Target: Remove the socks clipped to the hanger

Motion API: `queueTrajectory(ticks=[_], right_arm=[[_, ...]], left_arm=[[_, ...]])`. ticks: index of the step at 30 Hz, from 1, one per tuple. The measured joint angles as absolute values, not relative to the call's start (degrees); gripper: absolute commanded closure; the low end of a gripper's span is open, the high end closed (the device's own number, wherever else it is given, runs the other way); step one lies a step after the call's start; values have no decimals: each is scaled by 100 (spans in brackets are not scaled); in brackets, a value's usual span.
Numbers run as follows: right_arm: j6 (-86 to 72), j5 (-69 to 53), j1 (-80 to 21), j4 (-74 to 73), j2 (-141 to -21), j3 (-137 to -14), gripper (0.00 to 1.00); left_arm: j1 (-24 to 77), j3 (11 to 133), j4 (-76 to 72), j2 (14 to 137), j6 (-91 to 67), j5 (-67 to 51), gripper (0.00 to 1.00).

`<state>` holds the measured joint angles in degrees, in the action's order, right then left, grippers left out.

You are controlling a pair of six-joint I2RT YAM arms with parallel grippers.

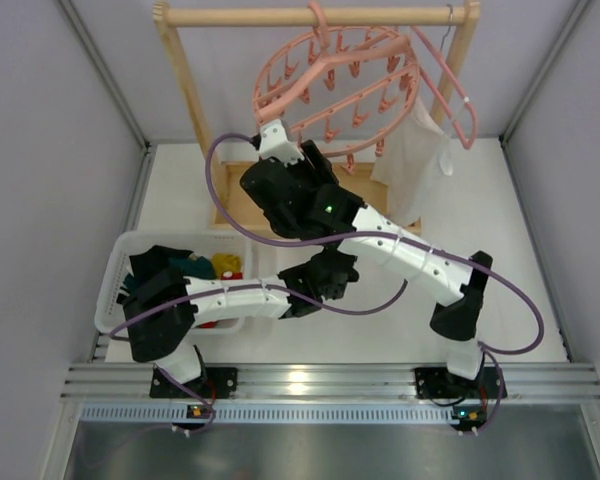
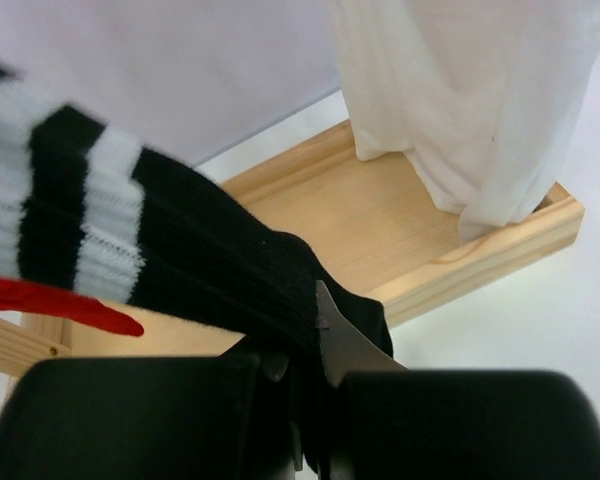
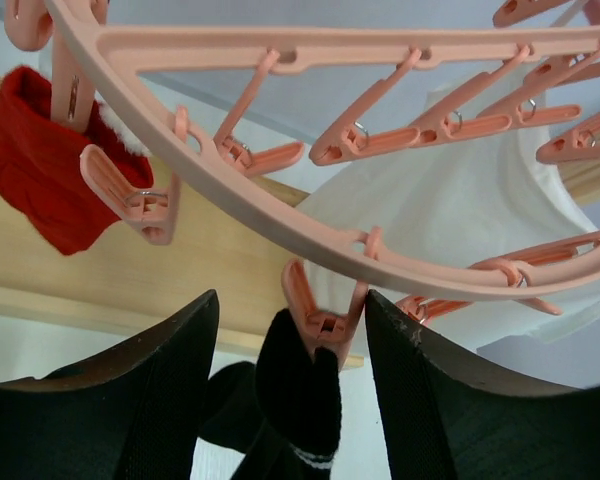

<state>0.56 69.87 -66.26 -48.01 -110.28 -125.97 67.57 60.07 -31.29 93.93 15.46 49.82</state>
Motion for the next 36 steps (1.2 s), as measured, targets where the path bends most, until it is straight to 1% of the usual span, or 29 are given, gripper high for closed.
queueTrajectory(ticks=[4,9,15,26,36], right_arm=[[-333,6576,-6628,-4799,-10709,-12195,41],[-585,6292,-6619,-4858,-10191,-11876,39],[-779,6171,-6488,-4967,-9747,-11745,38],[-711,5883,-6436,-5251,-9664,-11699,35],[-340,6403,-6418,-5325,-9666,-11695,34]], left_arm=[[6700,5680,-3129,9129,1295,4683,100],[6713,5680,-3157,9037,1170,4491,100],[6899,6141,-3151,9201,1363,4633,100],[7212,6882,-3199,9828,1739,4936,100],[7293,7039,-3201,9990,1828,5061,100]])
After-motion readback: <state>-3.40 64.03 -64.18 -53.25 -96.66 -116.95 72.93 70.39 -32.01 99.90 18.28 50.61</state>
